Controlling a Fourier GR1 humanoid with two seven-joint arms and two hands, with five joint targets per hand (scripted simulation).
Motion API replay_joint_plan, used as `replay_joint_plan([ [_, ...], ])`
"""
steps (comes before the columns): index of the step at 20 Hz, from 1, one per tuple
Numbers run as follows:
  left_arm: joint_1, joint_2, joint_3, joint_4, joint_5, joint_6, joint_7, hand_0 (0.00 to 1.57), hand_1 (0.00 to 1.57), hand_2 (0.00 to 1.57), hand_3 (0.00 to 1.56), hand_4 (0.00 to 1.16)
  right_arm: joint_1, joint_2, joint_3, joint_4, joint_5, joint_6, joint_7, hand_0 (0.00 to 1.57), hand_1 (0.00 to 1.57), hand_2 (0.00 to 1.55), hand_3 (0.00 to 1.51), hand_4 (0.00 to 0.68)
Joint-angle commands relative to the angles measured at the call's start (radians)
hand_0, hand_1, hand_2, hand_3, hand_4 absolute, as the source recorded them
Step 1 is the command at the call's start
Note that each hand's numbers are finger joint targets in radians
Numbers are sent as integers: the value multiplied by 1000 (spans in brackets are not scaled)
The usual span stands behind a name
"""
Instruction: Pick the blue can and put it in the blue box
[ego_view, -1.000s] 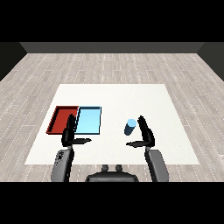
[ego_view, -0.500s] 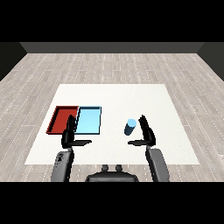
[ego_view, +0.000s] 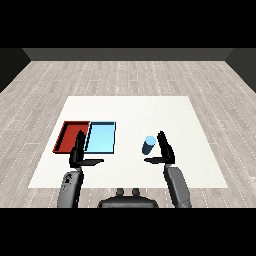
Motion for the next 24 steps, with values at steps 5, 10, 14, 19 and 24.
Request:
replay_joint_plan([
  [5, -3, 20, 27, 14, 48, -46, -8, 0, 0, 0, 0, 0, -141, -6, -81, 292, -22, 14, -109, 0, 0, 0, 0, 0],
  [10, 77, -23, -37, -86, -35, 26, -17, 0, 0, 0, 0, 0, -164, 6, -61, 241, -22, -30, -3, 0, 0, 0, 0, 0],
  [14, -72, 17, 34, -19, 22, 11, 66, 0, 0, 0, 0, 0, -168, 7, -42, 237, -62, -69, 22, 0, 0, 0, 0, 0],
  [19, 1, -20, -18, -59, -35, 49, 37, 0, 0, 0, 0, 0, -135, -24, -83, 216, -104, 7, 44, 0, 0, 0, 0, 0],
  [24, 21, 1, 3, -11, -24, 11, -33, 0, 0, 0, 0, 0, -277, 7, -69, 502, -135, -58, -113, 0, 0, 0, 0, 0],
])
